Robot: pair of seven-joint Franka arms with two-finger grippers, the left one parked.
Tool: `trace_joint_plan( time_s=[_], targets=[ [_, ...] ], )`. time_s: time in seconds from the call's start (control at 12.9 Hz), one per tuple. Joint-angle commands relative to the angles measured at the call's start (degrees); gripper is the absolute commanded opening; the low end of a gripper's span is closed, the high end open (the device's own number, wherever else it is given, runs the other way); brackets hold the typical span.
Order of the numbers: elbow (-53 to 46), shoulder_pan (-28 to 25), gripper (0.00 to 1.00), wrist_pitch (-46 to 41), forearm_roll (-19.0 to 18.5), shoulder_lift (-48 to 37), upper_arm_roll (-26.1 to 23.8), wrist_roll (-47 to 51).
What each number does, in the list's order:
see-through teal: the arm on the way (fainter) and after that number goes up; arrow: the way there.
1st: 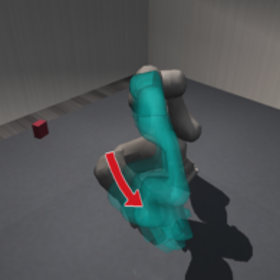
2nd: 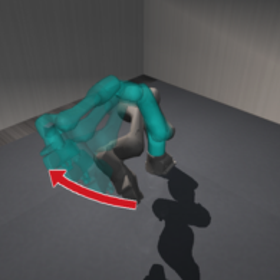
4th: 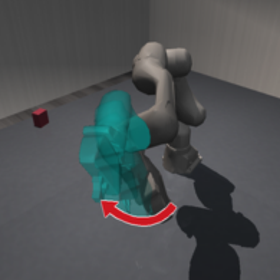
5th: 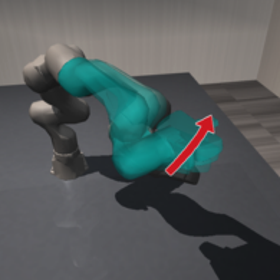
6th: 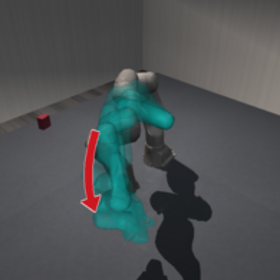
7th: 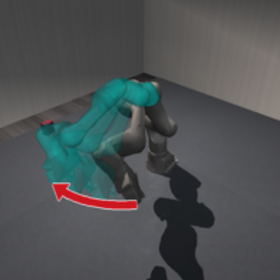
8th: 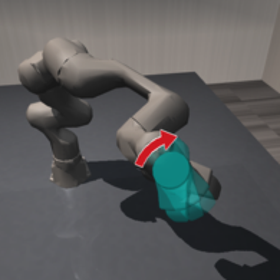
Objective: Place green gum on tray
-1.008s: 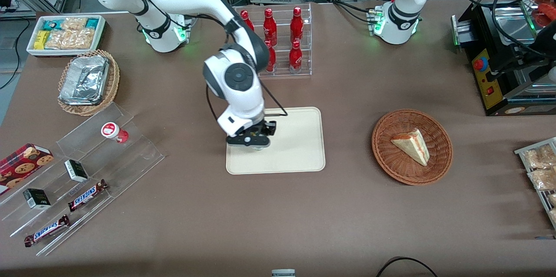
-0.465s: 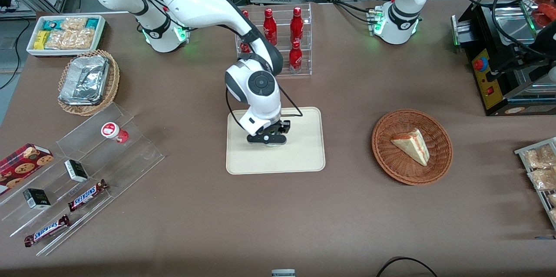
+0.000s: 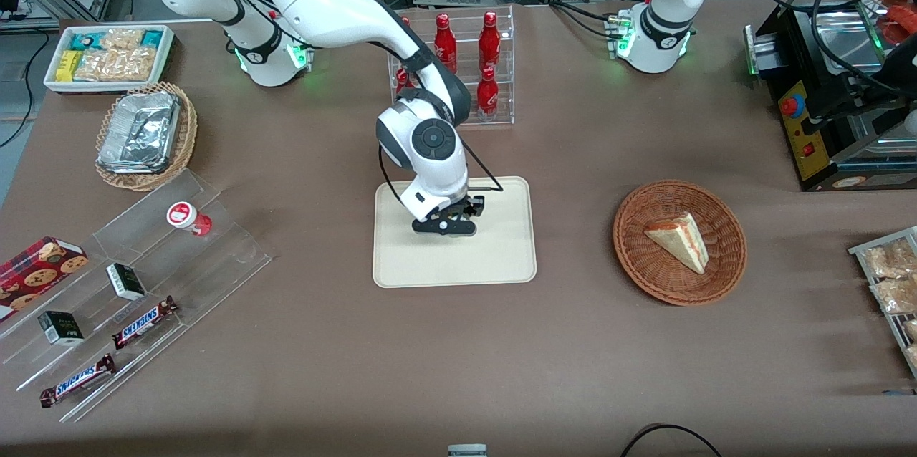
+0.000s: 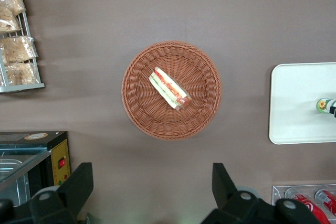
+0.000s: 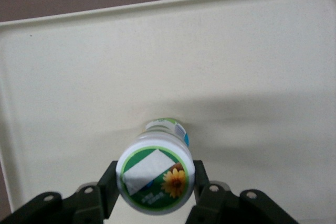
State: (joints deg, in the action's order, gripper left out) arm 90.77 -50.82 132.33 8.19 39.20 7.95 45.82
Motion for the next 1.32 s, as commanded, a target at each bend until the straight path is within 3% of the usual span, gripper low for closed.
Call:
trace_joint_plan(
  time_s=[0.0, 0.16, 0.23, 0.31, 0.78, 1.01, 1.24],
  targets=[
    [-1.39, 0.46, 0.81, 0.64, 1.39, 0.96, -0.21, -0.38],
    [-1.39, 0.63, 0.83, 0.38, 1.39, 0.53, -0.21, -0.46],
    [-1.39, 1.24, 0.94, 0.21, 1.39, 0.09, -0.21, -0.72],
    [-1.39, 1.69, 0.98, -0.49, 1.39, -1.13, -0.04, -0.81],
    [-1.13, 10.47, 0.99, -16.11, 1.39, -14.74, -0.21, -8.98],
    [1.59, 19.50, 0.99, -23.15, 1.48, -23.88, -0.47, -15.55],
    [1.95, 24.44, 0.99, -32.73, 0.70, -30.57, 0.05, -19.34]
  ],
)
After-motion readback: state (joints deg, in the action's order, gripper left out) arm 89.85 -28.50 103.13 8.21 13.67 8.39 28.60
